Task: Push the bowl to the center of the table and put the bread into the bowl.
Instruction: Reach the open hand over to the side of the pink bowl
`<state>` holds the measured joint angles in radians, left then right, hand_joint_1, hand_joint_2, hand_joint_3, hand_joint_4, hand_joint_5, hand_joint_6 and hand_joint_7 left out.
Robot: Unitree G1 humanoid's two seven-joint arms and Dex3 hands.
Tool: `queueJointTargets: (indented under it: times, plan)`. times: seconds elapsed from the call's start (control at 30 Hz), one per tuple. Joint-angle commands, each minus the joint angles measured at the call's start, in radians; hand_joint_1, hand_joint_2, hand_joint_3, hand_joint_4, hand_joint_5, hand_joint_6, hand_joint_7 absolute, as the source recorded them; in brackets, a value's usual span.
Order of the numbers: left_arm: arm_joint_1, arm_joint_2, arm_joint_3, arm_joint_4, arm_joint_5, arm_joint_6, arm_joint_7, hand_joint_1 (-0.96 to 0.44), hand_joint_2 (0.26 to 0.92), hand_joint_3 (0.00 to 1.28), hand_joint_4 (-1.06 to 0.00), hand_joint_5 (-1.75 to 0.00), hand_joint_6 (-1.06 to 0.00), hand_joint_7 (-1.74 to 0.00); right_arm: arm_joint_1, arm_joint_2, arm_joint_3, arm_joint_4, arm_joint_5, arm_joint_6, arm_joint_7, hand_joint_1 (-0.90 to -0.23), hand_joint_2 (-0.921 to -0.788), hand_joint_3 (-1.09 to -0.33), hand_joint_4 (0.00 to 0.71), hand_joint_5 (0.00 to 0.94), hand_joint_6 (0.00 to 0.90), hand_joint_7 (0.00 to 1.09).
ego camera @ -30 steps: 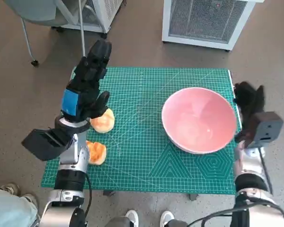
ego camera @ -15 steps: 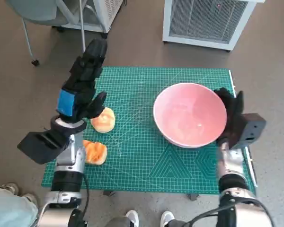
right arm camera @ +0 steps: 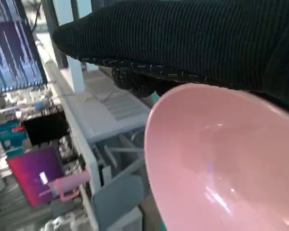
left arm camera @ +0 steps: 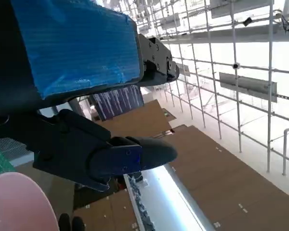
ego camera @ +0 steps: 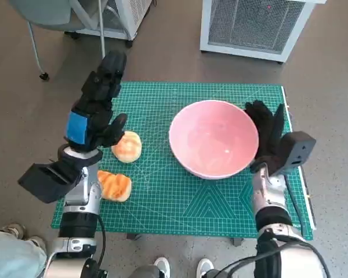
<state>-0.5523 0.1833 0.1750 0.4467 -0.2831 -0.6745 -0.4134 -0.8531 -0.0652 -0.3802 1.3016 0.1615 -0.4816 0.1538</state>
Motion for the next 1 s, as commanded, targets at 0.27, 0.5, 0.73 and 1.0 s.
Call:
queueJointTargets:
  times: [0.27,0.5,0.73,1.0]
  plan:
    - [0.018,0.006,0.01,-0.031,-0.011,0.024,0.005,-0.68,0.921,0.53,-0.13,0.0,-0.26,0.0,-0.007,0.036,0.023,0.012,-0.015,0.011,0.038,-0.632,-0.921,-0.911,0.251,0.008,0.186,0.35]
    - [0.011,0.002,0.01,-0.022,-0.009,0.027,0.006,-0.68,0.921,0.53,-0.13,0.0,-0.26,0.0,-0.007,0.034,0.048,0.01,-0.027,0.01,0.053,-0.632,-0.921,-0.906,0.253,0.007,0.192,0.35]
    - [0.004,-0.001,0.009,-0.009,-0.004,0.029,0.01,-0.67,0.921,0.53,-0.14,0.0,-0.26,0.0,-0.012,0.009,0.062,0.004,-0.028,0.006,0.065,-0.626,-0.921,-0.905,0.256,0.007,0.191,0.35]
    - [0.002,-0.002,0.004,-0.014,-0.005,0.038,0.009,-0.67,0.921,0.52,-0.14,0.0,-0.27,-0.01,-0.027,-0.012,0.082,-0.032,-0.048,-0.073,0.008,-0.625,-0.921,-0.904,0.254,0.004,0.186,0.34]
